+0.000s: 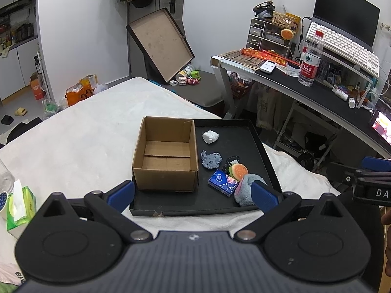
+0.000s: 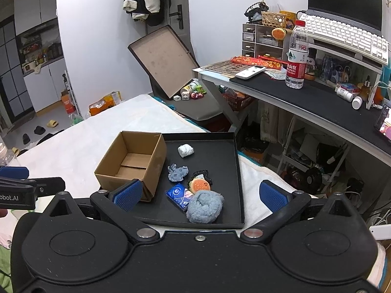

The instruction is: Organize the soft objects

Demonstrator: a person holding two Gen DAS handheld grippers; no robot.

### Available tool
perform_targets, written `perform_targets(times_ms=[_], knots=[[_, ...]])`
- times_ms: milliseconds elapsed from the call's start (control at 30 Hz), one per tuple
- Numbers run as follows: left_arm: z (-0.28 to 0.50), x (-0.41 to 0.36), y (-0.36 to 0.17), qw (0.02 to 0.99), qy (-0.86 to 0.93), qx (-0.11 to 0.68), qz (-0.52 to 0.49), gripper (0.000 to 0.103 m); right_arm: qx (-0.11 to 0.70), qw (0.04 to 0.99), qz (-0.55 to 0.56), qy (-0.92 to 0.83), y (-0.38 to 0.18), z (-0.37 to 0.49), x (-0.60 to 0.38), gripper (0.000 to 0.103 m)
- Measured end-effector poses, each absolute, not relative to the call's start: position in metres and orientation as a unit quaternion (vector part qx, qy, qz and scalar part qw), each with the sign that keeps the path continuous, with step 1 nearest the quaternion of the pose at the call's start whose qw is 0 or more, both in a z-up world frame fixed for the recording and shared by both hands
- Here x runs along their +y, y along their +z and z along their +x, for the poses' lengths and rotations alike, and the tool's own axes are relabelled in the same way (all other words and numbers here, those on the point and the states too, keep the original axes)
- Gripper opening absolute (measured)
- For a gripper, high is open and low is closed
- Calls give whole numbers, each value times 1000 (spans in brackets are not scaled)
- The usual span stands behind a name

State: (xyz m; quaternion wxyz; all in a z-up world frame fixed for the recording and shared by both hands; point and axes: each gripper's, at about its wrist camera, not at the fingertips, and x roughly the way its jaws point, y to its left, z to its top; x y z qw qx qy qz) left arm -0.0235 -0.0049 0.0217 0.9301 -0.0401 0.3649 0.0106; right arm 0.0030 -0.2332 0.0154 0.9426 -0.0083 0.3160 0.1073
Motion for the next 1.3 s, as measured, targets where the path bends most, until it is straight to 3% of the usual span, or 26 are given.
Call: perform_targets(times_ms=[1300], knots=[[49,33,-44,905,48,417,-66,101,386,917,30,95,-49,81,-232,103]])
